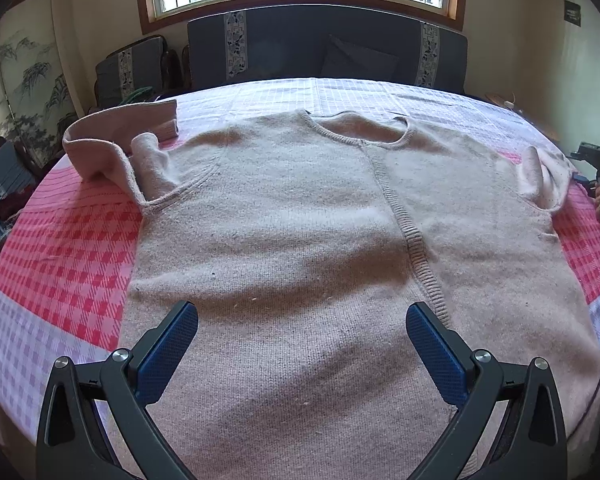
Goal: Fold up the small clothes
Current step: 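Grasp the sweater sleeve cuff with the right gripper and lift it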
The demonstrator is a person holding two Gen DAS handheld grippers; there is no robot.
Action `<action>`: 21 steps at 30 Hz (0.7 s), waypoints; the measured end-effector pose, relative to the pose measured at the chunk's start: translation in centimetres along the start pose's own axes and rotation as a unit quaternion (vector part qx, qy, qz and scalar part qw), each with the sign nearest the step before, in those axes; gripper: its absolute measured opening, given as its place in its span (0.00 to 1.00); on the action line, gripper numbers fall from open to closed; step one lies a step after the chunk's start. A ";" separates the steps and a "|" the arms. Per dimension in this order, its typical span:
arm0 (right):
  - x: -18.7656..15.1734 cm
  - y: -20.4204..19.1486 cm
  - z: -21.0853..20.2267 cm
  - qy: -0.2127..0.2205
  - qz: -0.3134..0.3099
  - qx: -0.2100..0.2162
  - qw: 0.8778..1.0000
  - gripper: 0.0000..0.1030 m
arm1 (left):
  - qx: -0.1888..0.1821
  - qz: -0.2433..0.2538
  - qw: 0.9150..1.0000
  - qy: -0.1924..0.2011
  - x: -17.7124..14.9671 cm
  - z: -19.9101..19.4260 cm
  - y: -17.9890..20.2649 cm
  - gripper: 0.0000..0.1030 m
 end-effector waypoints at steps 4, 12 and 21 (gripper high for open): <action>-0.5 1.0 0.7 -0.014 0.023 -0.006 1.000 0.05 | -0.004 -0.009 1.000 -0.002 -0.2 0.2 -0.5 1.00; -3.2 -10.0 -9.6 0.060 -0.073 0.098 0.991 0.06 | -0.003 -0.039 0.999 0.029 0.0 -2.2 -3.1 1.00; -18.4 -31.0 -13.6 0.012 -0.167 0.232 0.958 0.06 | 0.006 -0.047 0.997 0.065 -0.8 -5.2 -6.2 1.00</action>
Point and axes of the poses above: each gripper's, at about its wrist camera, not at the fingertips, and z roughly the way its jaws point, y to its right, x to its top, the point moved 9 cm from there along z, roughly the way its jaws point, and after that the axes turned 8 degrees about -x, right-handed, at the moved point
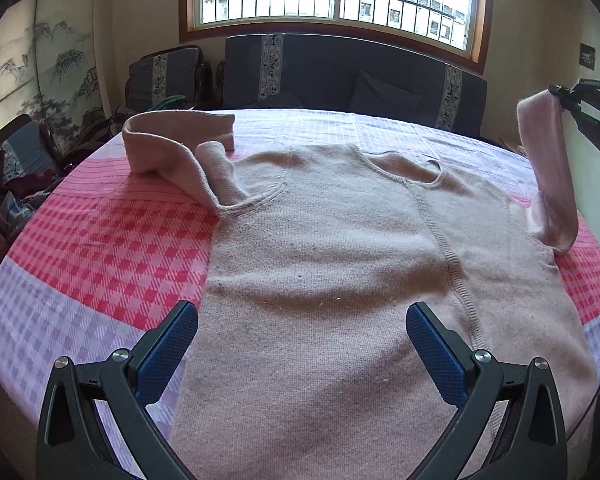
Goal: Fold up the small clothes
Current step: 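Grasp the sweater sleeve cuff with the right gripper and lift it, then lay the sleeve across the sweater body and open the right gripper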
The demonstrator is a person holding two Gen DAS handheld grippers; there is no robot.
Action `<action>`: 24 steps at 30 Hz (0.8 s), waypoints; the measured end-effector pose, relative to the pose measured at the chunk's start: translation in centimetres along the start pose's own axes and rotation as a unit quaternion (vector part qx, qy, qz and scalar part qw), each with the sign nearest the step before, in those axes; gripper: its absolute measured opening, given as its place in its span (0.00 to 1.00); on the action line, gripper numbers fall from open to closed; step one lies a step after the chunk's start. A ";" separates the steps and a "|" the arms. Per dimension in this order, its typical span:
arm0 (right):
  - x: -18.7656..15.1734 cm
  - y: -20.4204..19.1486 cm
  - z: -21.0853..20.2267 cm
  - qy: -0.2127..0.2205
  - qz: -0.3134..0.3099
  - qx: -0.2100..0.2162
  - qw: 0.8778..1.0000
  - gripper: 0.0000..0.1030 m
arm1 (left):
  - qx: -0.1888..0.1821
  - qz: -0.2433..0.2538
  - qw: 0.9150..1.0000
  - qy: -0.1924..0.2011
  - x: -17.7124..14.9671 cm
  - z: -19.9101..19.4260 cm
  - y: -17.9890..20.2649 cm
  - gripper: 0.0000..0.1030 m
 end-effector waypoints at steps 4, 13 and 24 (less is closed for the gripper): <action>-7.6 -6.6 6.4 -0.052 -0.028 0.014 0.998 0.06 | -0.005 -0.029 1.000 0.005 -0.4 -0.6 -2.4 1.00; -23.8 -9.5 16.4 -0.168 -0.047 -0.023 0.984 0.06 | -0.011 -0.069 0.998 0.002 -2.1 -0.6 -6.3 1.00; -29.9 -13.4 18.2 -0.224 -0.145 -0.011 0.964 0.13 | -0.016 -0.073 0.997 -0.012 -3.4 0.6 -6.9 1.00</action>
Point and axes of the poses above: each gripper's, at about its wrist camera, not at the fingertips, and z roughly the way its jaws point, y to its right, x to its top, the point moved 9 cm from there along z, roughly the way its jaws point, and after that the axes turned 8 degrees about -x, right-handed, at the moved point
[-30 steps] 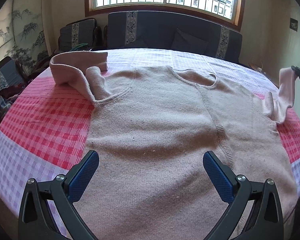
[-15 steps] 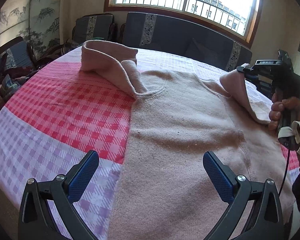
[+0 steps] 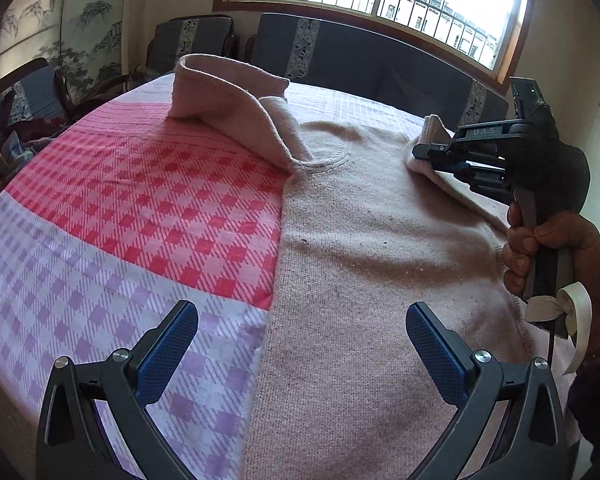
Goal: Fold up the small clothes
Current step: 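Lay the sleeve across the sweater body and open the right gripper, then grasp the other sleeve cuff with the left gripper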
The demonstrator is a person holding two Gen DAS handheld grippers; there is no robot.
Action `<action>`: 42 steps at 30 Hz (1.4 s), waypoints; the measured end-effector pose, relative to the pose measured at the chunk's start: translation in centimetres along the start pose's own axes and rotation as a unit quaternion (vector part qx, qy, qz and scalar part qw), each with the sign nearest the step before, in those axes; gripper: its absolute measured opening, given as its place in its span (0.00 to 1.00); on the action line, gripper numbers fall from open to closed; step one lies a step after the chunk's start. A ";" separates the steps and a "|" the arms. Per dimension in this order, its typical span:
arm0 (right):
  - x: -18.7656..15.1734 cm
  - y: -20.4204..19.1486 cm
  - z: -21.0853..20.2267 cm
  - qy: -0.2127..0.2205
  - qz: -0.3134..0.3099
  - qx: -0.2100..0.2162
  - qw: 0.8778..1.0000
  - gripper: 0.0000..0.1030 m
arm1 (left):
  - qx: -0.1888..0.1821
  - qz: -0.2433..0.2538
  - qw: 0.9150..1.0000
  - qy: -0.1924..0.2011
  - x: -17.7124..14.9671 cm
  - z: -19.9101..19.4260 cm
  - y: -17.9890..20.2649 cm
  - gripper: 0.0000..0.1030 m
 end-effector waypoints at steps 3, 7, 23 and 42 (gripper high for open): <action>-1.2 -1.2 -0.2 -0.010 -0.018 0.028 0.999 0.19 | 0.002 -0.003 1.000 0.002 0.2 -0.2 -0.2 1.00; -0.9 -0.6 -2.7 0.007 0.014 0.095 0.995 0.22 | 0.005 0.002 1.000 0.006 0.3 -0.4 0.0 1.00; -11.4 15.3 -21.2 0.079 0.100 0.018 0.992 0.34 | -0.036 0.020 0.999 0.028 0.0 -3.0 2.4 1.00; -14.4 12.2 -22.2 0.086 0.076 0.063 0.991 0.34 | 0.083 0.098 0.989 0.078 16.9 -3.5 -4.3 1.00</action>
Point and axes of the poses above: each gripper's, at about its wrist camera, not at the fingertips, and z roughly the way its jaws point, y to its right, x to its top, the point moved 9 cm from there along z, roughly the way its jaws point, and after that the axes turned 8 degrees about -x, right-handed, at the moved point
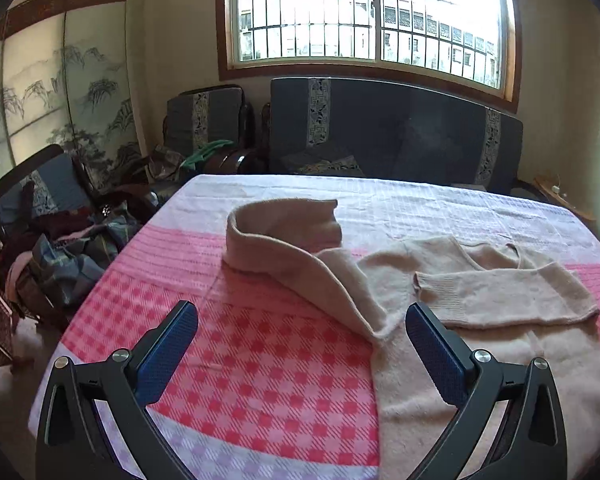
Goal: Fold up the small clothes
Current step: 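Grasp the other sleeve cuff with the left gripper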
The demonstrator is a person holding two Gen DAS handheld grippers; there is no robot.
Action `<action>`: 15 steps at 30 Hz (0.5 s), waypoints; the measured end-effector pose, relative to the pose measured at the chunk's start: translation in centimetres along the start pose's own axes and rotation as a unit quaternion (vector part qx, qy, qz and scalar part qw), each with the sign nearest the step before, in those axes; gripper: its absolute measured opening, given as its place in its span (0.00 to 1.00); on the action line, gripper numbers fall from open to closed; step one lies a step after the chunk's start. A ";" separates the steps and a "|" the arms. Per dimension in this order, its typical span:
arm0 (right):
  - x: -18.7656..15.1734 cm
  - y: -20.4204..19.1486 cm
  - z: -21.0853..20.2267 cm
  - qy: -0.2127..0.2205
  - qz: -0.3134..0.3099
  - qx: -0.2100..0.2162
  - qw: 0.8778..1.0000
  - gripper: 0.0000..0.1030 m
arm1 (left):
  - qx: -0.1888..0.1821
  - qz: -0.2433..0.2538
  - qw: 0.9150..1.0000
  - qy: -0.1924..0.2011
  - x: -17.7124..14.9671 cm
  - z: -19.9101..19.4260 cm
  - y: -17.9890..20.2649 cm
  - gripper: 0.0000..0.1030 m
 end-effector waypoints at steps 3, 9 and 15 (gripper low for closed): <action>-1.4 -1.5 2.2 -0.027 -0.017 0.008 0.999 0.34 | 0.055 0.080 0.995 -0.010 4.9 4.1 -1.2 1.00; -3.3 -1.9 5.6 -0.070 -0.018 0.015 0.997 0.35 | 0.104 0.205 0.970 -0.079 9.8 14.8 -2.1 0.99; -3.5 -0.6 6.9 -0.092 0.021 0.035 0.995 0.35 | 0.072 0.245 0.950 -0.180 7.5 23.0 -2.1 0.88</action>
Point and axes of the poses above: each gripper's, at about its wrist camera, not at the fingertips, and z roughly the way its jaws point, y to its right, x to its top, the point moved 9 cm from there along z, roughly the way its jaws point, and after that the axes turned 8 degrees about -x, right-handed, at the moved point
